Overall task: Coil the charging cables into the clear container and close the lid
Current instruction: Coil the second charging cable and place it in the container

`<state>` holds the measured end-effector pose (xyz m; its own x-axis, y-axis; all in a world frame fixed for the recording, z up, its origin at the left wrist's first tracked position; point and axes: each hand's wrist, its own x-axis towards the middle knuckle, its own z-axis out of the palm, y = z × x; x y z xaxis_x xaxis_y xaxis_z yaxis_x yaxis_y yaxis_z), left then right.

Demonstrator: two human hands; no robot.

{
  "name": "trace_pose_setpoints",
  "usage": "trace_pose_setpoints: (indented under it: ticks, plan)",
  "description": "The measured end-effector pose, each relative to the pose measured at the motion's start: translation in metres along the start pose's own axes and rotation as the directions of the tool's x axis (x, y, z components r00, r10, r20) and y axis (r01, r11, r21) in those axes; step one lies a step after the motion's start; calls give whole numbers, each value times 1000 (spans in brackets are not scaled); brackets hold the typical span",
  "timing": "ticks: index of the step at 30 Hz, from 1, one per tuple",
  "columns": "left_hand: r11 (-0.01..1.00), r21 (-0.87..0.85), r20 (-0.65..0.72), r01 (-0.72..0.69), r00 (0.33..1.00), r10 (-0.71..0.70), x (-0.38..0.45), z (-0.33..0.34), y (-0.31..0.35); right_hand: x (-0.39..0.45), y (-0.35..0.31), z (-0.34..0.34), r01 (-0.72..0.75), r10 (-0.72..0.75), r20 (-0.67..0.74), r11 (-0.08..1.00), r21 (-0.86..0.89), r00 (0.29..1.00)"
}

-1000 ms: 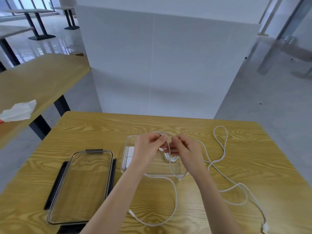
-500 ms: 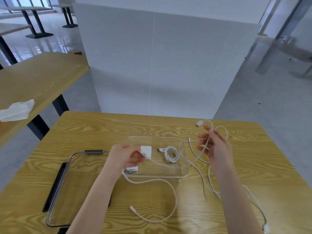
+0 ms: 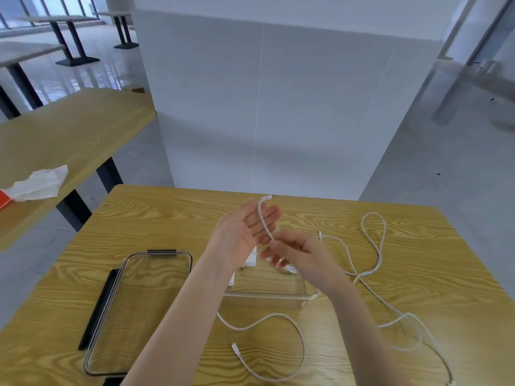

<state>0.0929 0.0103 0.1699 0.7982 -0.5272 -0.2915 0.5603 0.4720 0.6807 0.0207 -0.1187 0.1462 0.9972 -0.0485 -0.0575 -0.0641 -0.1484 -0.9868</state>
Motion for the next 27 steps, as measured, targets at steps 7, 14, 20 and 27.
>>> trace_pose_setpoints:
  ticks: [7, 14, 20, 27]
  plan:
    - [997, 64, 69, 49, 996, -54, -4, 7, 3, -5, 7, -3, -58, 63, 168, 998, -36, 984]
    - [998, -65, 117, -19, 993, 26, -12, 15, 26, -3, 36, -9, -203, 290, 296, 935, -290, 910]
    - [989, -138, 111, -46, 992, 61, -12, 4, 33, 1, 48, -23, -232, 236, 71, 971, -63, 969]
    - [981, 192, 146, 9, 989, -37, -13, 9, 8, 24, 27, -27, -347, 357, -241, 934, 82, 903]
